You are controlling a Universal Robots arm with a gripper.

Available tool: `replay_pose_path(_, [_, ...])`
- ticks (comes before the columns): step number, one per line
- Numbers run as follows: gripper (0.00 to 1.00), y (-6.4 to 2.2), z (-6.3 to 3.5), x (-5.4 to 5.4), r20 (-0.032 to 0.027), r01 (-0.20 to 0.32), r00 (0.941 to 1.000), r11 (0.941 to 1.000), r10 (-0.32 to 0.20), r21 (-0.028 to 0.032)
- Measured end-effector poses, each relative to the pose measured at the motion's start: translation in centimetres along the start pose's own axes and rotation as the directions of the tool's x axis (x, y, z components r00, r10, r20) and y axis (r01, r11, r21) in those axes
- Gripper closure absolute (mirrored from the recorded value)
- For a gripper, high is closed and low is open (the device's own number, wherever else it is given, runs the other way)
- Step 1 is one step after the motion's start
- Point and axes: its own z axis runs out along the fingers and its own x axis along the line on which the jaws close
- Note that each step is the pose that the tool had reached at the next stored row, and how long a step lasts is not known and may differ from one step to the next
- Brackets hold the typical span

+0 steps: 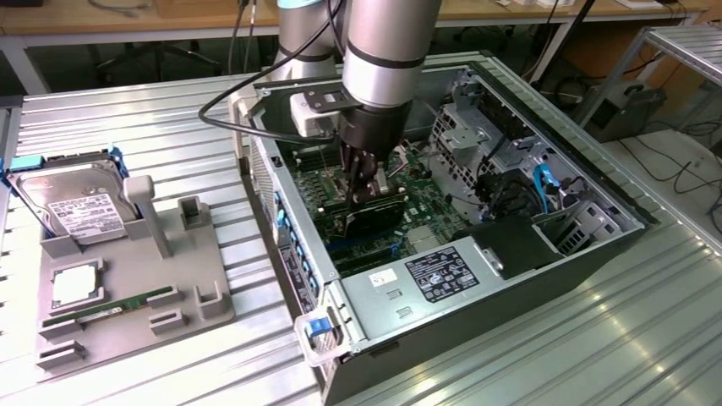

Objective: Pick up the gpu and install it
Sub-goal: 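Press down on the gpu until it lock into place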

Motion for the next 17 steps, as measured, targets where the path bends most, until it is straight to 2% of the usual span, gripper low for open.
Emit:
replay_pose_path(7, [0.89,0.0,0.39,0.1,-0.0051,0.012,0.9999,0.9999,-0.012,0.0007])
replay_pose_path(10, [0.89,-0.02,0.39,0.44,-0.0053,0.016,0.9999,0.9999,-0.016,0.0008])
replay_pose_path(17, [0.89,-0.02,0.48,0.38,-0.0054,0.016,0.9999,0.9999,-0.016,0.0007])
